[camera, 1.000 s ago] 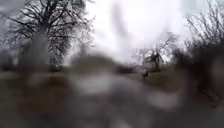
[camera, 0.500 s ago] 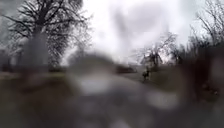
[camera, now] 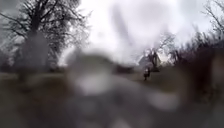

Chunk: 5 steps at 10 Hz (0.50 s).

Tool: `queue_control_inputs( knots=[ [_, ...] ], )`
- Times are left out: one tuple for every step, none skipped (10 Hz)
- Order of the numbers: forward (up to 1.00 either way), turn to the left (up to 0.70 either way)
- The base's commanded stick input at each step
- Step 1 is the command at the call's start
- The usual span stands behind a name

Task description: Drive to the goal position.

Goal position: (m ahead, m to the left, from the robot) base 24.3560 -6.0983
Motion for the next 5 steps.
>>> queue_control_inputs(
  knots=[
    [0.85,0.07],
    [0.85,0.00],
    [0.85,0.00],
    [0.85,0.00],
    [0.85,0.00]
  ],
)
